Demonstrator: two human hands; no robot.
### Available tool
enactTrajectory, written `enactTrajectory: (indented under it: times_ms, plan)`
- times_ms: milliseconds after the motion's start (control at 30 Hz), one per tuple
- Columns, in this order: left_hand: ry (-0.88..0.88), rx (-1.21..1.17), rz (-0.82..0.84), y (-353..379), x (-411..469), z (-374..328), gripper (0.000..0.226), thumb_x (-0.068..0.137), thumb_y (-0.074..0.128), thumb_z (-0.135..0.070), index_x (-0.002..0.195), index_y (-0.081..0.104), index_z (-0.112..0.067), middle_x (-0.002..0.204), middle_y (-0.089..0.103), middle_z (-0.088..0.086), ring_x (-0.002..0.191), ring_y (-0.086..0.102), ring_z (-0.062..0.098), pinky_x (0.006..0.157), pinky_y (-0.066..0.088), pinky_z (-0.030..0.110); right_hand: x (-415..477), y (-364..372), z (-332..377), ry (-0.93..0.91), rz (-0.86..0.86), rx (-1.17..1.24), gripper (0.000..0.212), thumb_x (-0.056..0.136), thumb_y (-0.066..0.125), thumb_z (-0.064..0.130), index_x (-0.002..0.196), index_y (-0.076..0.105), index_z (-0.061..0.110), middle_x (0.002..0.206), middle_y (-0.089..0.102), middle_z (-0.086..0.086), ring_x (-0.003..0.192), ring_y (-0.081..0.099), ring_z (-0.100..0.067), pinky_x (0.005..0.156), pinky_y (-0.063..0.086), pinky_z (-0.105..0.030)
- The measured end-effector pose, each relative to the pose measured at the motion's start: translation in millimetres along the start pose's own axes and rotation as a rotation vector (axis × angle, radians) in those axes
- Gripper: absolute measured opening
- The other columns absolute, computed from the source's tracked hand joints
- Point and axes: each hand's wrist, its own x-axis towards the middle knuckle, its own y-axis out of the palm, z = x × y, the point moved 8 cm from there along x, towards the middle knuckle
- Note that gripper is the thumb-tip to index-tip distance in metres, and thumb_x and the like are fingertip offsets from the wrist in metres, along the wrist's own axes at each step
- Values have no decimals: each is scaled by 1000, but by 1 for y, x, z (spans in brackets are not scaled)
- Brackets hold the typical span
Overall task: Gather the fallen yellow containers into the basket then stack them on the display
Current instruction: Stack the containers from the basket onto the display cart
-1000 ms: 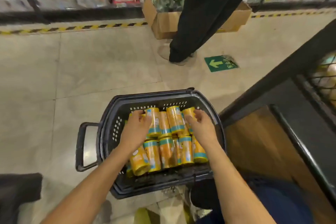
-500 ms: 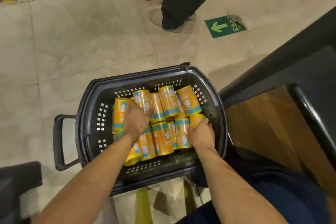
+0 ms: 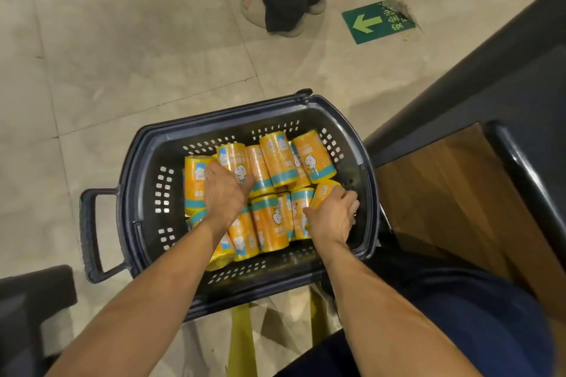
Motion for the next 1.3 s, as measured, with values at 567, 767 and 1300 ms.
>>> enactTrajectory:
  times_ms: [567,767,1300]
  plan:
    - [-140,-515,363,6,-23,-1,78,73,80,-39,134,37,-18,113,62,2,106,64,25,95,56,49,-24,23,21,276,616,905,63,70,76,13,126,48,16,114,64,-11,106,65,-34,92,58,-52]
    - [-66,-785,342,-38,-50,-24,67,78,78,-63,126,51,-25,120,69,-3,111,67,21,97,56,50,-42,-23,51,154,725,1203,76,54,81,18,127,60,7,112,69,-22,107,67,-45,96,49,-73]
    - [739,-900,523,-186,-284,-290,56,73,76,-50,116,58,-19,88,73,-9,82,71,13,66,59,31,-229,-393,-84,-413,-103,1252,34,86,72,40,112,68,18,91,76,-4,82,74,-22,68,59,-36]
